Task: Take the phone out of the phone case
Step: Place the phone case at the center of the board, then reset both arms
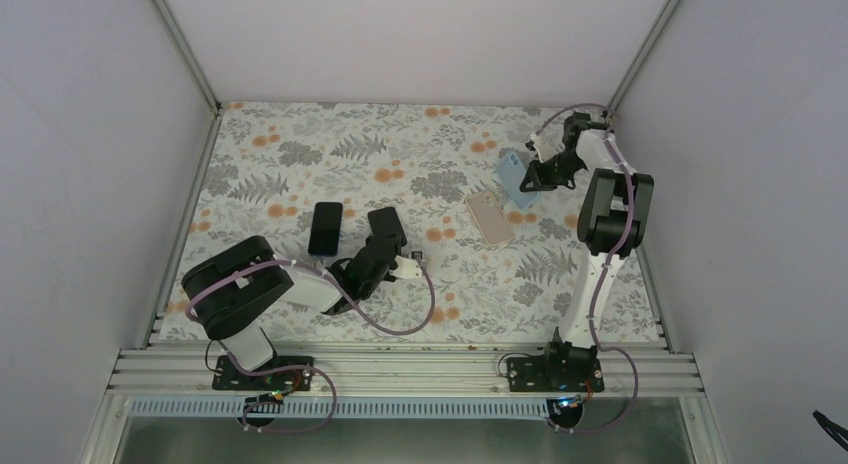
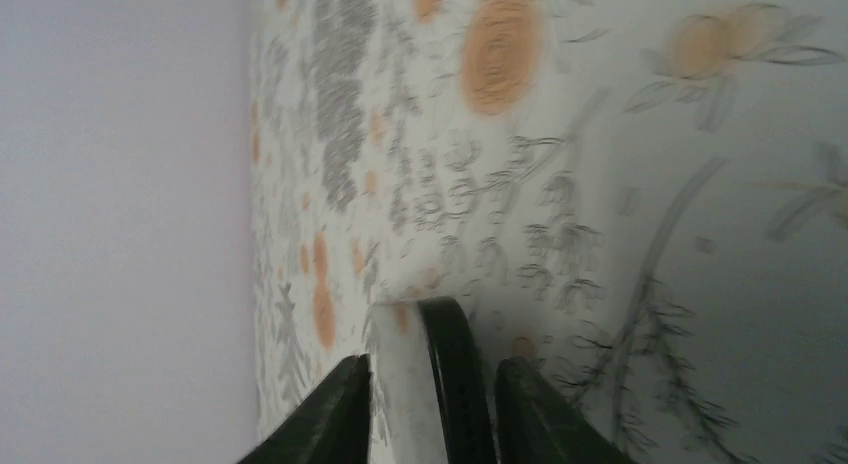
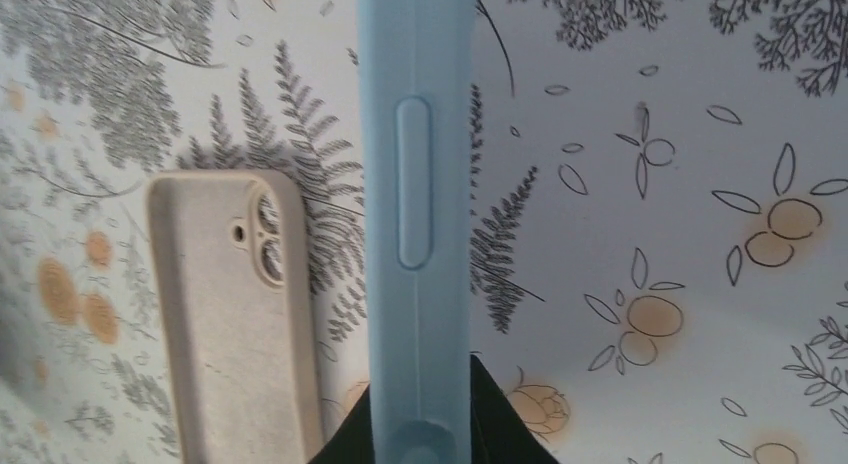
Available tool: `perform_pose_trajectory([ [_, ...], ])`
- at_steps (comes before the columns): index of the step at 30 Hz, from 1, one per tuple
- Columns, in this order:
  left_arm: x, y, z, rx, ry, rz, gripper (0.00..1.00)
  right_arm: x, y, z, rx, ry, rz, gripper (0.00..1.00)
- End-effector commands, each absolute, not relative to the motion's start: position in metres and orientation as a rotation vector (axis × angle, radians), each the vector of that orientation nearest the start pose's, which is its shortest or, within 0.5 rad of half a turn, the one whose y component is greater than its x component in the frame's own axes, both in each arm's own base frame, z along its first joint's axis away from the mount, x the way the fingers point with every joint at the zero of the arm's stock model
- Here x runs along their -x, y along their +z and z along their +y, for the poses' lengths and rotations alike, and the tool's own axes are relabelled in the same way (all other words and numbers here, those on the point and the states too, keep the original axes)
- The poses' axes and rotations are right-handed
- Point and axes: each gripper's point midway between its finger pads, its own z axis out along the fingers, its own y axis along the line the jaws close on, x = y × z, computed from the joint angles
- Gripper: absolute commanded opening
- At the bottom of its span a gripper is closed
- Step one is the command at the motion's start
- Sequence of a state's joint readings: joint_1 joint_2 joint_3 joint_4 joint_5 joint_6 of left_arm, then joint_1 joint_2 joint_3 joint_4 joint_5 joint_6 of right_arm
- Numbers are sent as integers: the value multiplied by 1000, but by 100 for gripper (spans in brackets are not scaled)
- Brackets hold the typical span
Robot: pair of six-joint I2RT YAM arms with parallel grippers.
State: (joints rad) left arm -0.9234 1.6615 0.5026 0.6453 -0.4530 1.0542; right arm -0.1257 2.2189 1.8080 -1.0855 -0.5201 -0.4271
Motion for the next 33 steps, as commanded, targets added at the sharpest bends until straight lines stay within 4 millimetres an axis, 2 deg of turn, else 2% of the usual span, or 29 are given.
perform_pose_trajectory([
  [1, -278, 45, -279, -1690, 460, 1338, 38, -451, 59, 15, 489, 567, 2824, 15],
  [7, -252, 29, -287, -1839, 294, 1373, 63, -448, 56, -1, 509, 429, 2858, 33],
  [13, -219, 22, -296, -1993, 72, 1455, 84, -445, 73, -26, 560, 202, 2867, 56],
  [16, -197, 35, -306, -2041, -126, 1500, 95, -442, 86, -38, 580, 78, 2858, 70],
  [17, -192, 44, -311, -2041, -191, 1507, 99, -442, 93, -44, 581, 21, 2846, 73],
  [21, -192, 96, -326, -1975, -373, 1551, 100, -441, 127, -65, 579, -201, 2774, 86],
  [23, -210, 135, -328, -1899, -444, 1574, 100, -441, 160, -70, 577, -295, 2682, 96],
  [25, -233, 178, -325, -1805, -528, 1602, 100, -436, 191, -64, 581, -293, 2595, 100],
  [27, -262, 219, -313, -1682, -559, 1640, 100, -430, 219, -52, 585, -241, 2501, 100],
  [28, -277, 240, -304, -1614, -564, 1655, 100, -422, 240, -44, 586, -211, 2439, 100],
  [29, -292, 263, -293, -1542, -564, 1654, 100, -415, 252, -37, 589, -175, 2397, 100],
  [31, -319, 288, -264, -1401, -521, 1698, 100, -401, 271, -27, 542, -123, 2323, 100],
  [33, -345, 301, -228, -1252, -417, 1757, 100, -389, 275, -23, 468, -81, 2283, 100],
])
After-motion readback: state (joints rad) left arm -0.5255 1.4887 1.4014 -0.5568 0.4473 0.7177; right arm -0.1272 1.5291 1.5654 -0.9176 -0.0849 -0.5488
